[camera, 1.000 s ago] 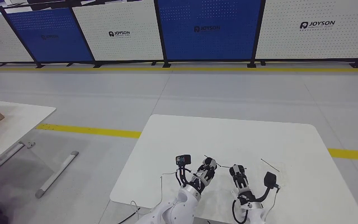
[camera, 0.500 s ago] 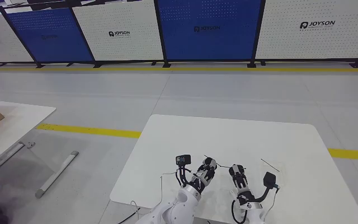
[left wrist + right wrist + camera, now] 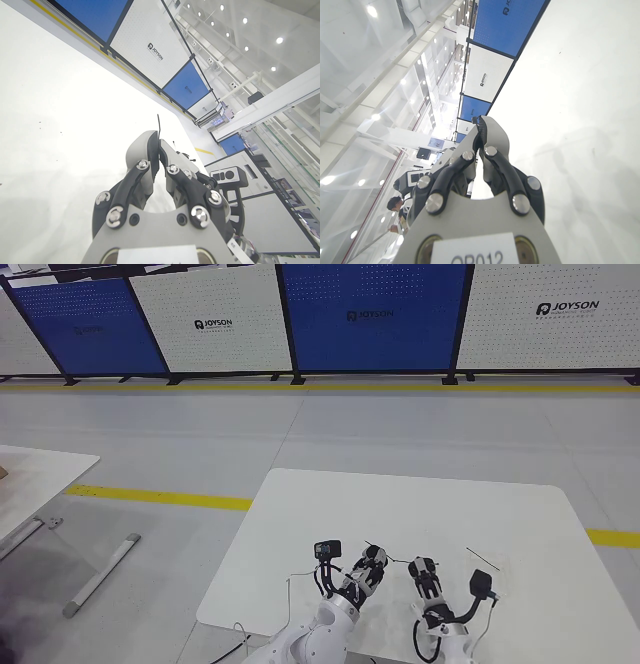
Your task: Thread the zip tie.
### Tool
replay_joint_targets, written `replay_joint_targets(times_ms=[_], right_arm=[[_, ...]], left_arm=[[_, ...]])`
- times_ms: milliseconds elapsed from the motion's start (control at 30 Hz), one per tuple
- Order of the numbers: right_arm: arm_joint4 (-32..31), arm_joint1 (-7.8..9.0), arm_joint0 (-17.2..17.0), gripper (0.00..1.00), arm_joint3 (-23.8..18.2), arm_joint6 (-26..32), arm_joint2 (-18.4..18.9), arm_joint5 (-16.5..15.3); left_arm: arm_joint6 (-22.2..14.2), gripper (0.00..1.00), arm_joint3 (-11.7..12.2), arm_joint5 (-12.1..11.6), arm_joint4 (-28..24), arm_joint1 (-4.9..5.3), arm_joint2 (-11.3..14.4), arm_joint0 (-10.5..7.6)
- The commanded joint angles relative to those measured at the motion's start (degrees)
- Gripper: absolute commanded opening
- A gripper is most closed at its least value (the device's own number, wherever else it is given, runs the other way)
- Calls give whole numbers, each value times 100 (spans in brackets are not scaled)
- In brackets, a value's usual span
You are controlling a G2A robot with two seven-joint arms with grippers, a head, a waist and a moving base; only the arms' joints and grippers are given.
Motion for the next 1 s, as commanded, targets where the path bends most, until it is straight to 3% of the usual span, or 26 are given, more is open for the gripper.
replay_joint_targets(times_ms=[0,967], right_arm=[[-2,-5,13,0,10,-4,-5,19],[-63,-31,-55,0,-33,12,50,-61]], left_arm=[[0,0,0,0,0,0,0,0],[0,0,0,0,0,0,0,0]])
